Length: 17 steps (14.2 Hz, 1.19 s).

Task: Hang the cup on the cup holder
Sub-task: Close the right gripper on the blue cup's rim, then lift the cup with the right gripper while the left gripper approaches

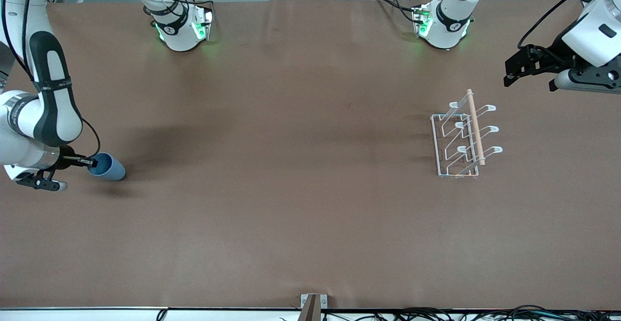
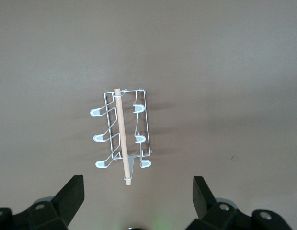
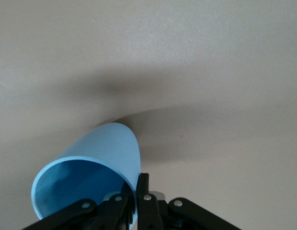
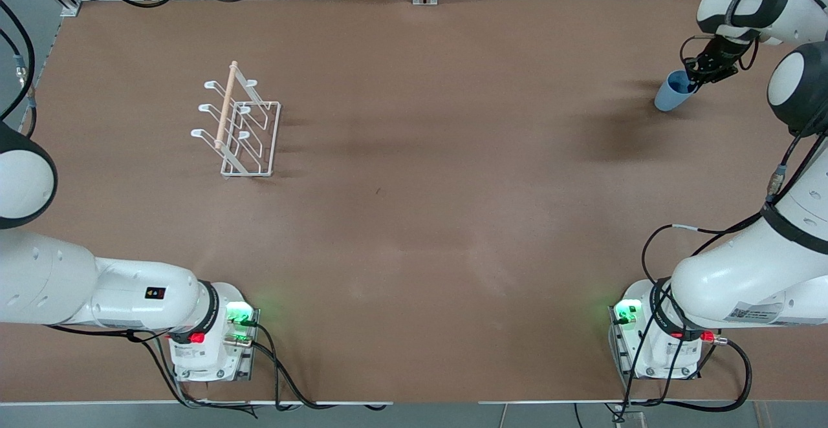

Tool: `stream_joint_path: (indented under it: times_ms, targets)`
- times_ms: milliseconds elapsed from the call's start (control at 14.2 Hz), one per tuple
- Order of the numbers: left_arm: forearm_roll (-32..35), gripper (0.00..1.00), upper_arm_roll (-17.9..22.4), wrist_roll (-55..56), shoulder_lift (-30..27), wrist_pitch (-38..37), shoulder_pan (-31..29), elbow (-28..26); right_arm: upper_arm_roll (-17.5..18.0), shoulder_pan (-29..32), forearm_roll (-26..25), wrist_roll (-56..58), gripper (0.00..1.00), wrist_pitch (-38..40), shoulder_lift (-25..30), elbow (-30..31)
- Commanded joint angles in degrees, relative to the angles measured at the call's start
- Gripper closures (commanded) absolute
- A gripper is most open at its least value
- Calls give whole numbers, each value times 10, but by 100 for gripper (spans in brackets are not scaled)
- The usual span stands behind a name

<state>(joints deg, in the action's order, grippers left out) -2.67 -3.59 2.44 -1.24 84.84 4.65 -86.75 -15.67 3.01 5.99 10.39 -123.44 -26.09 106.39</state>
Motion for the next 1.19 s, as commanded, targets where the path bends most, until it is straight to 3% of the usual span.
stream_joint_path:
  times_ms: [0,281,421,702,1123]
  targets:
    - [-7,0,0,1,3,-8,-3,11,9,-6,5,8,97,52,53,-10]
    - [-4,0,-16,5,4,-6,19,23,71,-2,9,17,97,139,113,-19]
    - [-4,0,-26,4,19,-7,30,48,104,-3,52,17,96,166,138,-20]
    - [-8,0,-118,4,18,-2,42,52,126,-5,247,22,96,272,146,-43]
    - [-16,0,-234,26,67,128,72,60,161,-6,442,74,96,380,137,-43]
